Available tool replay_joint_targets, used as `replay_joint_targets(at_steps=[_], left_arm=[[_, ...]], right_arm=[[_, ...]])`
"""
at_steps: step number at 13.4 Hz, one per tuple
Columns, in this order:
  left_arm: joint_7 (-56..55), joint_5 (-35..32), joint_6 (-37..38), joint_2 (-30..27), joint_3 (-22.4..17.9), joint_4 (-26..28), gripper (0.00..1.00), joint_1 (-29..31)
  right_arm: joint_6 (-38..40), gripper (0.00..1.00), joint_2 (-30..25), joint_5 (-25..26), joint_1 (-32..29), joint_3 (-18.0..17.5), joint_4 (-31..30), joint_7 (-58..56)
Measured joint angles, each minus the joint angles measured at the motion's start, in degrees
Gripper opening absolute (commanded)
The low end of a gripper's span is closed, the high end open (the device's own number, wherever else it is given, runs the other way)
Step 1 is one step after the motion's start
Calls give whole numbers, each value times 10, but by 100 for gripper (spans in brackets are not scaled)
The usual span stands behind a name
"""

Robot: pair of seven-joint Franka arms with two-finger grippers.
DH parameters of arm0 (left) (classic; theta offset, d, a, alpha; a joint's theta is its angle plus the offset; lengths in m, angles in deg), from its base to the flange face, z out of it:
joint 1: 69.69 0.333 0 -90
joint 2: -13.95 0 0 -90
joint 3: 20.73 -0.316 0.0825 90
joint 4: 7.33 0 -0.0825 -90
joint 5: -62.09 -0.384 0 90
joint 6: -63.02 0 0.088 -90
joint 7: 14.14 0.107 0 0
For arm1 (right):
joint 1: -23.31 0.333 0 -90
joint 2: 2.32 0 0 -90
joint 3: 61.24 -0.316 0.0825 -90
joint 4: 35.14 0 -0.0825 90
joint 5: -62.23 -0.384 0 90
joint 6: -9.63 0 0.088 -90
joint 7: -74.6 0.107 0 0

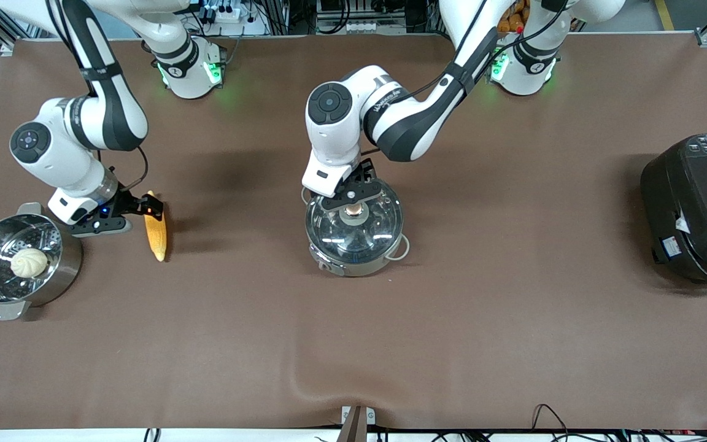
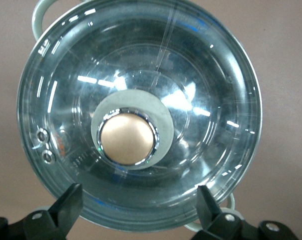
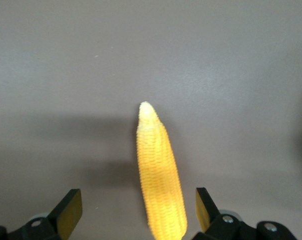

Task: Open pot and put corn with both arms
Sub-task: 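Reach the left gripper to the lid knob while the right gripper reaches the corn, then grasp the lid knob with the left gripper while the right gripper grasps the corn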

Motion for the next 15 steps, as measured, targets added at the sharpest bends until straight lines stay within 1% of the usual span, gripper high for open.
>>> replay_joint_targets(at_steps=[3,5,6,8,9,10,11,13,14,15], left_arm=[[19,-1,0,0,-4,0,100,9],[24,-1,0,0,-5,0,100,17],[26,-1,0,0,-5,0,94,20],[28,-1,0,1,-4,0,88,21],[28,-1,0,1,-4,0,84,21],[28,-1,0,1,-5,0,77,21],[32,-1,0,1,-5,0,74,22],[39,-1,-1,1,-5,0,74,24],[40,-1,-2,1,-5,0,75,27],[40,-1,-7,1,-5,0,75,29]], right_arm=[[-47,100,23,0,-22,2,-12,-44],[-66,100,42,0,-23,1,-23,-55],[-69,100,53,0,-20,-1,-26,-60],[-76,100,69,0,-6,-4,-32,-62],[-81,100,77,0,-2,-5,-34,-62],[-89,100,85,0,-1,-5,-37,-66],[-99,100,94,0,-3,-3,-38,-75],[-113,100,109,0,-18,0,-38,-97],[-116,81,113,0,-25,1,-38,-104],[-116,60,114,0,-28,1,-38,-108]])
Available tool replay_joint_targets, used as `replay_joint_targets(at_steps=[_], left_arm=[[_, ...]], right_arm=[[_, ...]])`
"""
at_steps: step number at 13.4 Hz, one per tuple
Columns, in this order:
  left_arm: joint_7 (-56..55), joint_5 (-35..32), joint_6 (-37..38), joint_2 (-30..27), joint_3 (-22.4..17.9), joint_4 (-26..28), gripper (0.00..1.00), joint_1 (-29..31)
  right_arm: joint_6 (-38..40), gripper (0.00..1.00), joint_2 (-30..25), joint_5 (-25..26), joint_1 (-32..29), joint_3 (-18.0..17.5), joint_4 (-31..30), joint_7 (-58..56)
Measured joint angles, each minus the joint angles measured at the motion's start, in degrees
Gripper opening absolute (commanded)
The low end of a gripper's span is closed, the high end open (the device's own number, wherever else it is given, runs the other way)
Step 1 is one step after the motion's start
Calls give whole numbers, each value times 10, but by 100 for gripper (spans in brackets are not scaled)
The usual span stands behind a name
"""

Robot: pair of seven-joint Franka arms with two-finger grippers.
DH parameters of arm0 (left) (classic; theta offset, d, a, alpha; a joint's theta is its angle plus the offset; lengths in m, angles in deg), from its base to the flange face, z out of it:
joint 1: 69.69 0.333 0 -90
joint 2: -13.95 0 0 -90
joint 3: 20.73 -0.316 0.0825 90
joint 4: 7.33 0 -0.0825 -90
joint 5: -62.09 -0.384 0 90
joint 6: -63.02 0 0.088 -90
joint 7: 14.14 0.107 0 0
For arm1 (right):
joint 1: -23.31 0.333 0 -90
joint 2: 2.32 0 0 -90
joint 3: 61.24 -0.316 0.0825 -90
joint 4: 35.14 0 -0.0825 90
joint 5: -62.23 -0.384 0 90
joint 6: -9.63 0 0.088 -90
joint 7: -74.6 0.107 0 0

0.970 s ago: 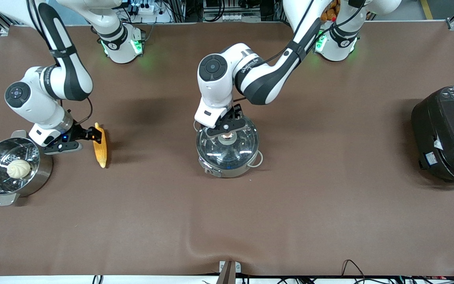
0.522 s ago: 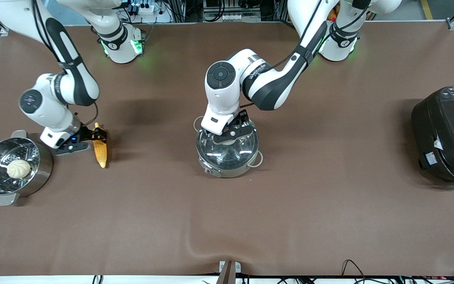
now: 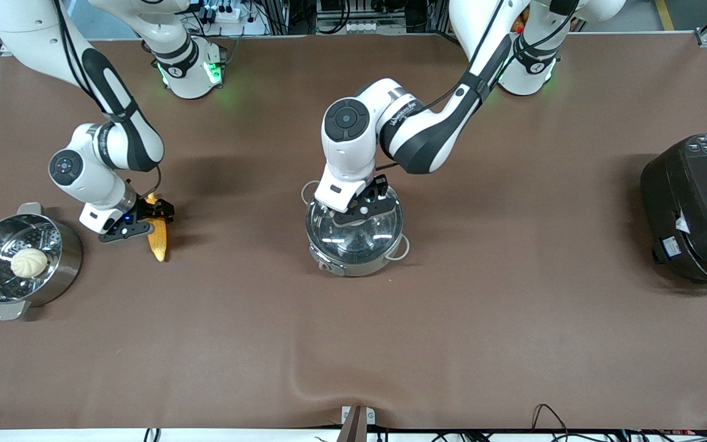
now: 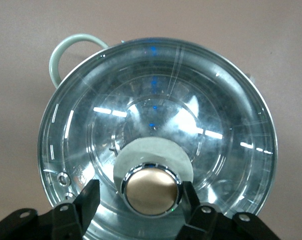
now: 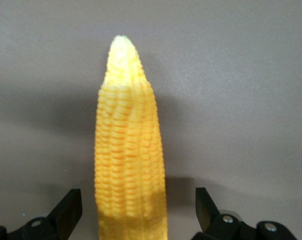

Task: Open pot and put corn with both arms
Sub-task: 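Grasp the lid knob with the left gripper while the right gripper grasps the corn, then lift the glass lid off with the left gripper while the right gripper lifts corn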

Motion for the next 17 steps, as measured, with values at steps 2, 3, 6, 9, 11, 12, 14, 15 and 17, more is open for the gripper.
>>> replay_joint_targets(at_steps=[2,3,6,9,11,12,14,15,17], left_arm=[[0,0,-17,1,0,0,74,3],[0,0,-22,3,0,0,72,4],[0,0,-31,12,0,0,63,4],[0,0,-34,14,0,0,54,4],[0,0,-34,14,0,-1,54,4],[0,0,-34,14,0,-1,53,4],[0,0,-34,14,1,-1,33,3],[0,0,-34,14,1,-2,9,3],[0,0,-33,14,1,-2,0,3]], right_arm=[[-1,35,0,0,0,-1,1,0],[-2,31,0,0,0,-1,1,0],[-2,20,-2,-1,0,-2,3,0],[49,21,-16,-1,2,-9,32,0],[162,21,-38,-2,8,-11,93,1],[220,21,-48,-8,13,-12,127,3],[320,22,-60,-30,29,-13,194,13],[356,22,-63,-34,38,-14,221,25],[404,22,-63,-35,55,-14,260,51]])
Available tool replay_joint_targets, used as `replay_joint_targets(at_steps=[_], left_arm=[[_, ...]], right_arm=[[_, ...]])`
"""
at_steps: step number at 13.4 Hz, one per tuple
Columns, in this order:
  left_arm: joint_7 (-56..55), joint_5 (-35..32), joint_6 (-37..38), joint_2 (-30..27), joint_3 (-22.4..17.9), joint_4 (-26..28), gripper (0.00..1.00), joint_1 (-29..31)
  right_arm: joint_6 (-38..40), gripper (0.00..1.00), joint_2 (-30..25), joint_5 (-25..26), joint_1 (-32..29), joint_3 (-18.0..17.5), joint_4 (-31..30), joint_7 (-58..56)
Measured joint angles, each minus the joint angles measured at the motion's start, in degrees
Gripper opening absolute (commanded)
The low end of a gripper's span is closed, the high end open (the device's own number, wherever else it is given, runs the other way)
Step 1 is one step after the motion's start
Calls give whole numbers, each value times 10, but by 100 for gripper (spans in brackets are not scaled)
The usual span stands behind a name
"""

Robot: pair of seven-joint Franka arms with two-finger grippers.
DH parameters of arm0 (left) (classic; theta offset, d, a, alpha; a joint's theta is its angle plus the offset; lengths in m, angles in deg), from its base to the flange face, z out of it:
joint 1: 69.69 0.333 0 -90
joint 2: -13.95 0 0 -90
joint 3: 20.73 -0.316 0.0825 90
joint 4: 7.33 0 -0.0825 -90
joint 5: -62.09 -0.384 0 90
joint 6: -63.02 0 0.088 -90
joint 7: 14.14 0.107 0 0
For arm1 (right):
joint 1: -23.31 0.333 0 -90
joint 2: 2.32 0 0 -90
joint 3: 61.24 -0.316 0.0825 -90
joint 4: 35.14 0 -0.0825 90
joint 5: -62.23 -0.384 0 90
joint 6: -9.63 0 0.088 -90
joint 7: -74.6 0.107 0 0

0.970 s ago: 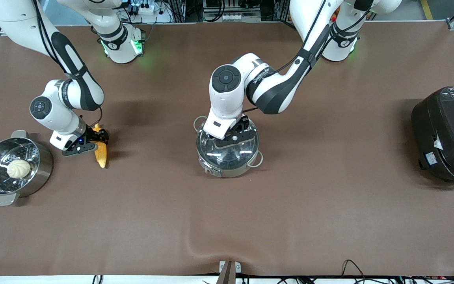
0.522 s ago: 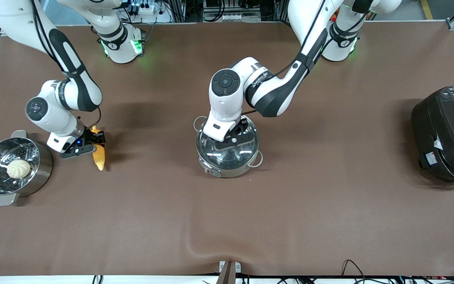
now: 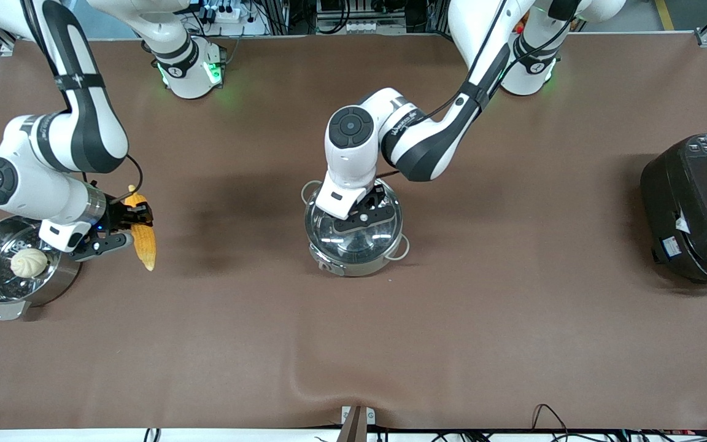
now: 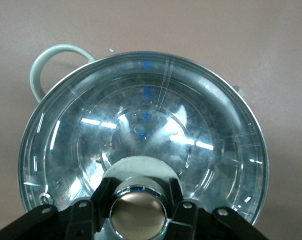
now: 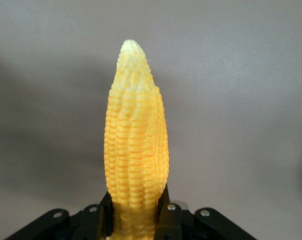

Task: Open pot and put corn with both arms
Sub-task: 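Lift the glass lid off with the left gripper while the right gripper lifts corn, then lower the corn into the pot with the right gripper while the left sets lid down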

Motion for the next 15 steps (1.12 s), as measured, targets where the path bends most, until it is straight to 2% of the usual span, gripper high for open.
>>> replay_joint_targets(at_steps=[5,8,10,13,15], left_arm=[[25,0,11,-12,0,-2,0,5],[63,5,44,-63,0,-12,0,41],[134,33,80,-111,0,-13,0,83],[264,45,167,-169,0,-5,0,155],[357,46,214,-201,0,16,0,215]], right_arm=[[37,22,1,0,27,-1,36,52],[52,23,1,-3,28,-1,49,58],[61,23,2,-11,42,-2,62,88],[62,23,4,-19,126,-6,90,211],[60,23,19,-25,220,-9,124,330]])
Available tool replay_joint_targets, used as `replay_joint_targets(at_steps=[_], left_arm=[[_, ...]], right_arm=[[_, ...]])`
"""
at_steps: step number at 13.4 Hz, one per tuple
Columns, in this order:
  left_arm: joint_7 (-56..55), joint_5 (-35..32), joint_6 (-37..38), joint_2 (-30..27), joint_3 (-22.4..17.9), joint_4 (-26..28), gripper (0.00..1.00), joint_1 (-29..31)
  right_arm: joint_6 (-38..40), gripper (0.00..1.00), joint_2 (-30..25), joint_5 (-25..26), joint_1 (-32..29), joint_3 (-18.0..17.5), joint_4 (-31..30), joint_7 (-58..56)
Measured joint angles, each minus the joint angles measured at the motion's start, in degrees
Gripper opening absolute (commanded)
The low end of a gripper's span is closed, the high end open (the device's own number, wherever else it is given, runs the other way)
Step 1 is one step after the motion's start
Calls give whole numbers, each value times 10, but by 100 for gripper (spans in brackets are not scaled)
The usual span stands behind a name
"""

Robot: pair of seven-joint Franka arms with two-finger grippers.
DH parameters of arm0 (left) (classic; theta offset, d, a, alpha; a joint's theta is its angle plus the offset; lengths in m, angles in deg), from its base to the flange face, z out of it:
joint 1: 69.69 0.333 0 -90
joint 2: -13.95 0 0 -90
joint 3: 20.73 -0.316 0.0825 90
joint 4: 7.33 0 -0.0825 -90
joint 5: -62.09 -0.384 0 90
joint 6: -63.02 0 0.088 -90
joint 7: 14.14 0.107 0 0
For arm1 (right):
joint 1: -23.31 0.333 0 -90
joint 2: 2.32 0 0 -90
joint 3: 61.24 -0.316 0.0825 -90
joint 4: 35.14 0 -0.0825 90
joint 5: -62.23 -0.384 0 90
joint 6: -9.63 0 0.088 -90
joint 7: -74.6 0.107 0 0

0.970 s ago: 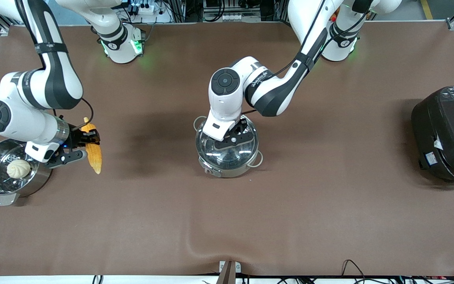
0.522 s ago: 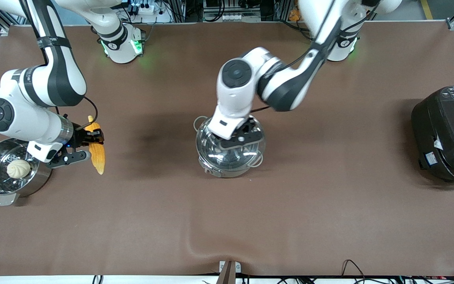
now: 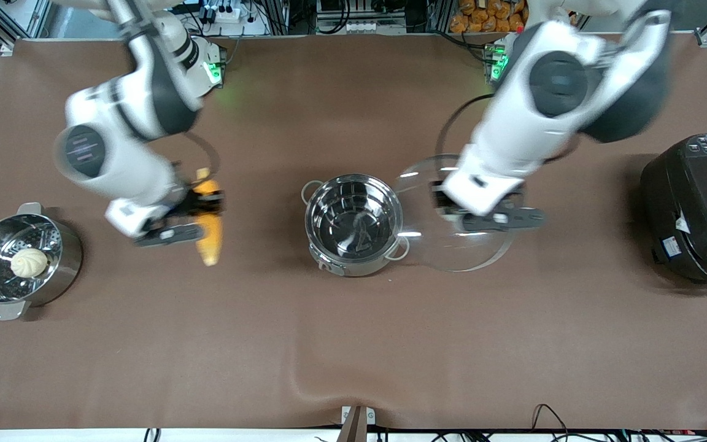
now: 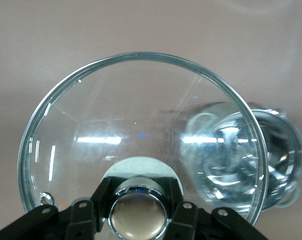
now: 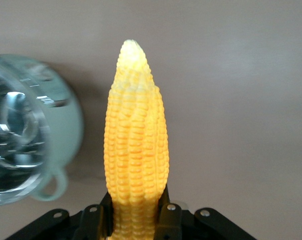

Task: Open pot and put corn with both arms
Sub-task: 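Lower the corn into the pot with the right gripper while the left sets lid down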

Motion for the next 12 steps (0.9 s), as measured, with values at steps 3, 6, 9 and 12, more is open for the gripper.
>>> replay_joint_targets(at_steps=[3,6,9,12], left_arm=[[70,0,-16,-34,0,82,0,73],[83,-6,-143,-55,0,219,0,107],[92,-17,-232,-64,0,320,0,122],[95,-18,-362,-60,0,415,0,126]], right_arm=[[-8,22,60,-3,96,0,70,141],[-24,23,139,-3,159,1,141,237],[-74,39,198,-2,182,2,169,293],[-82,84,219,-2,188,3,179,318]])
